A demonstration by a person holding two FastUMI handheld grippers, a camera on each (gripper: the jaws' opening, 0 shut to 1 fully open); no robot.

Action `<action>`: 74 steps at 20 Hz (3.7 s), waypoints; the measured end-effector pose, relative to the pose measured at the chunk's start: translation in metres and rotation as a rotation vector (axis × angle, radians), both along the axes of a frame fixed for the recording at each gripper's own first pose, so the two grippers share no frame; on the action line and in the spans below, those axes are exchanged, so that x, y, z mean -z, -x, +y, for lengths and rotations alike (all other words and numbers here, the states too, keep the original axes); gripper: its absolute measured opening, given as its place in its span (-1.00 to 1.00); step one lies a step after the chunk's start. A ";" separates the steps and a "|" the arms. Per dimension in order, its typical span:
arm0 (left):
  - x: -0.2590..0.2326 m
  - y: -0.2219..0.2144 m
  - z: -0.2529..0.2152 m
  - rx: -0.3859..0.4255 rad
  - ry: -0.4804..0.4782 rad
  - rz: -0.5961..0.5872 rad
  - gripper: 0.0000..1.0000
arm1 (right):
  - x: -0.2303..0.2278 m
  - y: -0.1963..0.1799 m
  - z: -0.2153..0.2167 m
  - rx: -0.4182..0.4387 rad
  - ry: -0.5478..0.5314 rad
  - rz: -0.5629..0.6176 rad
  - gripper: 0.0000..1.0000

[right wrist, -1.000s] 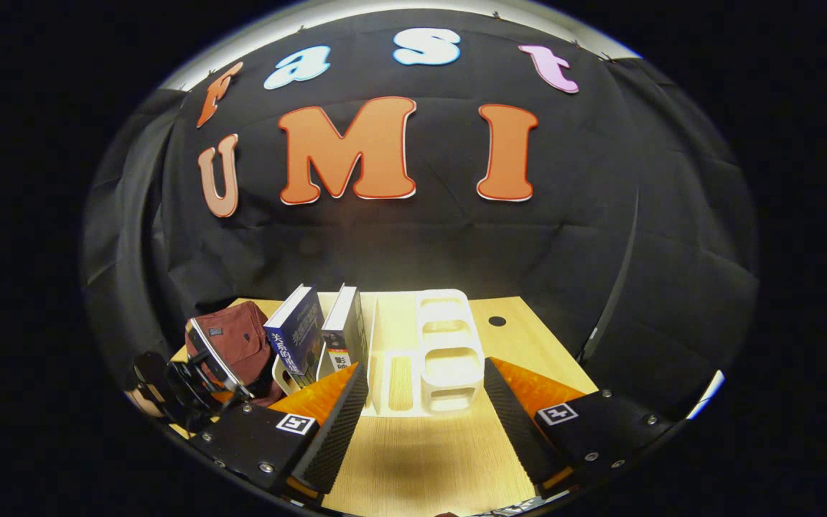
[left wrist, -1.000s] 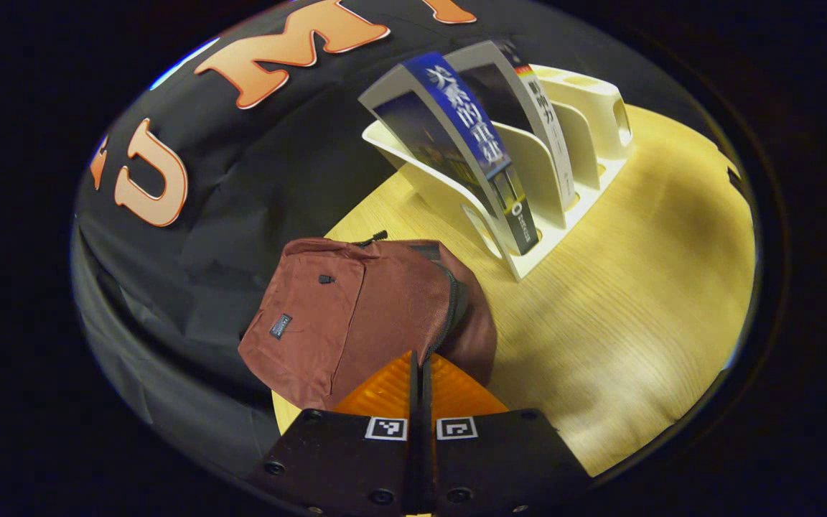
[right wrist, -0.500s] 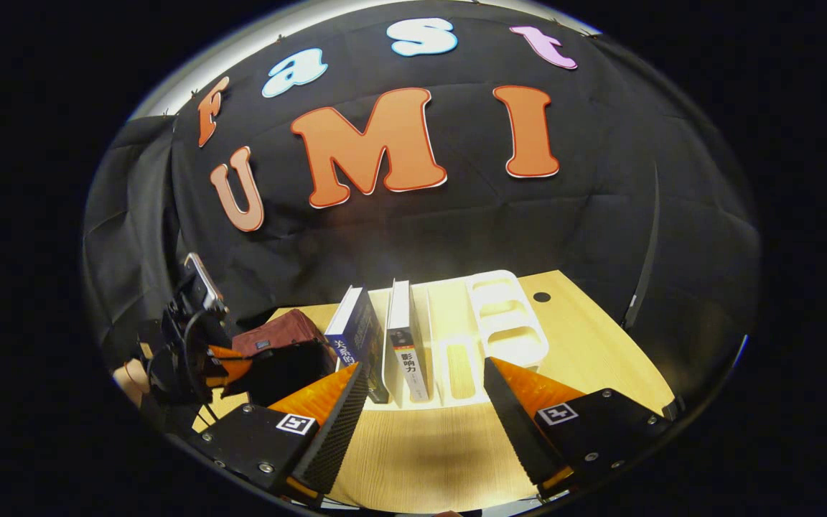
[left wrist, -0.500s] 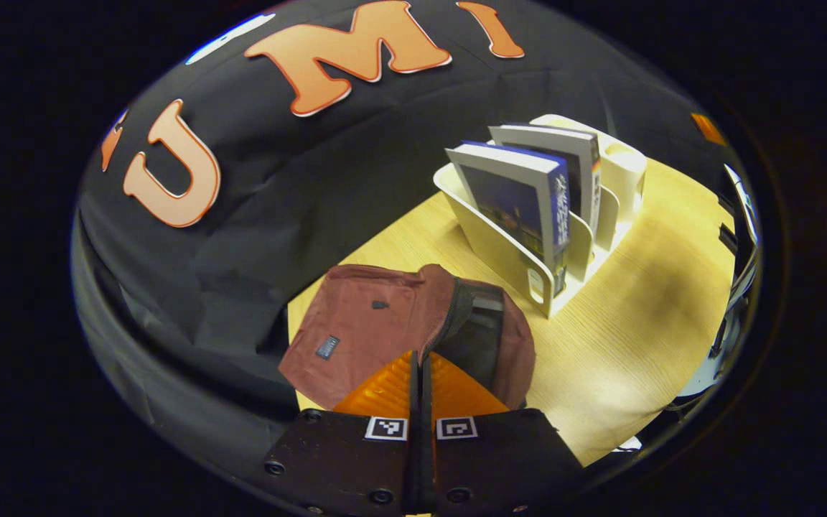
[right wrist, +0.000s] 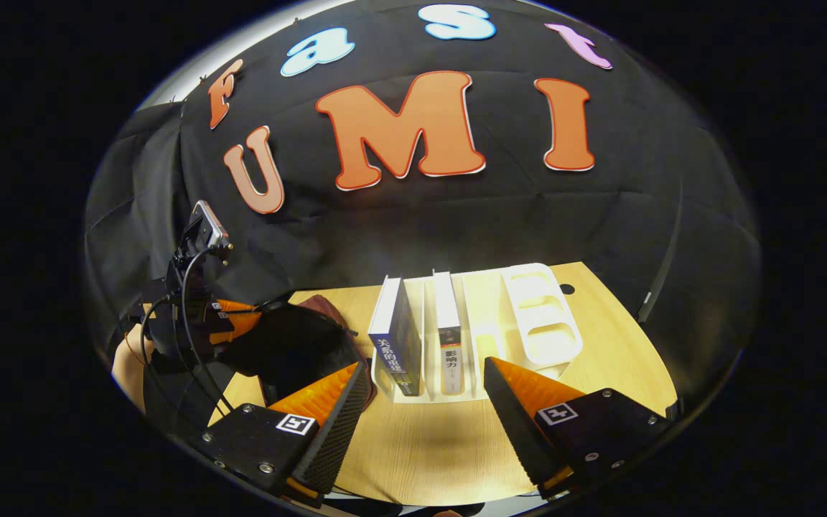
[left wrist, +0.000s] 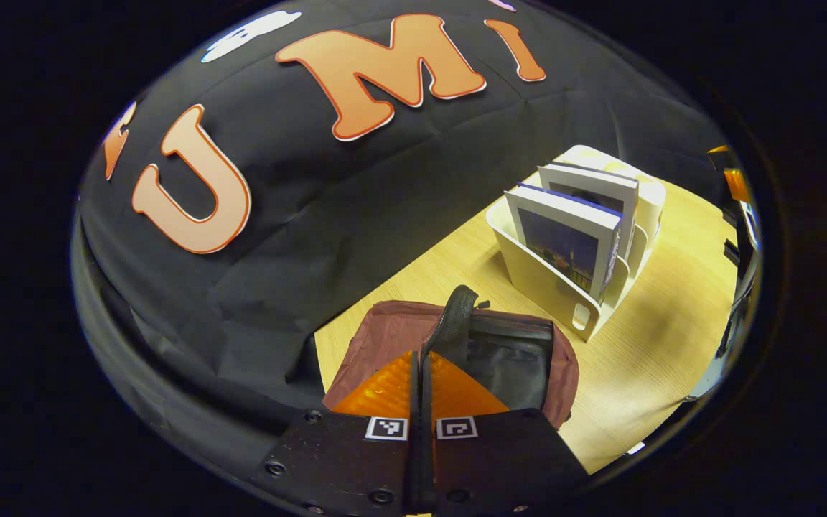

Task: Open the schoolbag, grab two books from the bookshelf and put them into the schoolbag.

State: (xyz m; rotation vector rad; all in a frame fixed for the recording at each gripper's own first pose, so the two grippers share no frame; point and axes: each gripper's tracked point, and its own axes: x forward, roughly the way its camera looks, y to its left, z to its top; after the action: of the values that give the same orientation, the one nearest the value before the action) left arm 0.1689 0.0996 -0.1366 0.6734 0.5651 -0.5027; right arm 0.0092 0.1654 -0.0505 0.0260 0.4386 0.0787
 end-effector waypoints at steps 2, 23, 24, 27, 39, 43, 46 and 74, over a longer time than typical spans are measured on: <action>0.000 -0.002 0.004 0.006 0.020 0.014 -0.98 | -0.010 -0.011 0.017 -0.024 -0.008 0.053 0.92; 0.010 -0.013 0.021 0.011 0.094 0.082 -0.99 | 0.094 -0.212 0.073 -0.019 0.232 0.732 0.96; 0.010 -0.014 0.021 0.009 0.093 0.084 -0.99 | 0.099 -0.212 0.071 -0.015 0.238 0.747 0.96; 0.011 -0.016 0.021 0.005 0.091 0.084 -0.99 | 0.116 -0.212 0.064 0.007 0.242 0.778 0.94; 0.018 -0.016 0.024 -0.014 0.118 0.104 -0.99 | 0.099 -0.201 0.066 0.060 0.224 0.767 -0.27; 0.017 -0.017 0.023 0.005 0.118 0.102 -0.99 | 0.040 -0.195 0.069 0.068 0.242 0.653 -0.27; 0.017 -0.017 0.024 0.013 0.124 0.108 -0.99 | -0.003 -0.184 0.069 0.090 0.194 0.569 -0.28; 0.001 -0.009 -0.003 0.044 0.096 0.103 -0.99 | 0.156 -0.085 0.169 0.103 -0.883 0.327 -0.30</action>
State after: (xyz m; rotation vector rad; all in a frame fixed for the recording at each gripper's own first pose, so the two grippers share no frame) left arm 0.1774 0.0964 -0.1375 0.5716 0.6200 -0.6043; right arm 0.0944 0.3341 -0.2068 0.9397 0.7000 0.1630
